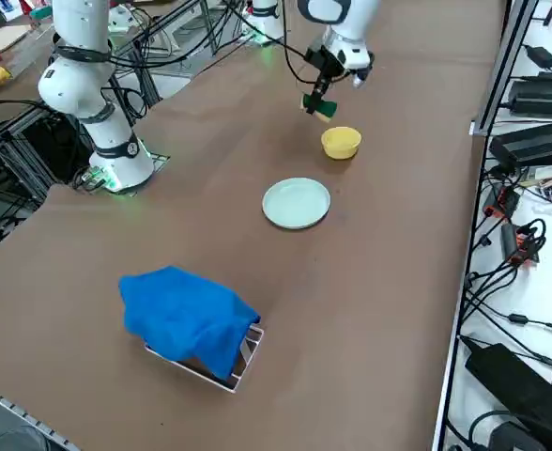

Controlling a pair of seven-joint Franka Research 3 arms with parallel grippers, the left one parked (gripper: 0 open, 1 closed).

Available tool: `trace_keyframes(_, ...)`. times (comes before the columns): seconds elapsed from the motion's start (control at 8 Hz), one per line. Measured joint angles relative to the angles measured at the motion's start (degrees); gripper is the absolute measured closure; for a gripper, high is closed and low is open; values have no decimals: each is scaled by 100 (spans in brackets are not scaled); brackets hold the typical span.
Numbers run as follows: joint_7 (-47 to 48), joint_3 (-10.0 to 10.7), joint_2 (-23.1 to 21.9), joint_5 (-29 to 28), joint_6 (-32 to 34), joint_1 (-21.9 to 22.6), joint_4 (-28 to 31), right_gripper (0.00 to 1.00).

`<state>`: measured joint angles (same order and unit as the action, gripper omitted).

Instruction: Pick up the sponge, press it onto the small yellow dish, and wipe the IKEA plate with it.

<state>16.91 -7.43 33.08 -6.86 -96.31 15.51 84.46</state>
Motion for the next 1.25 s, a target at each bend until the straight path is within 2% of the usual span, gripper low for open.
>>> trace_keyframes(0.62,-101,-10,773,-76,29,-35,-674,83)
trace_keyframes(1.25,-111,-67,1290,-77,20,-28,-1063,83)
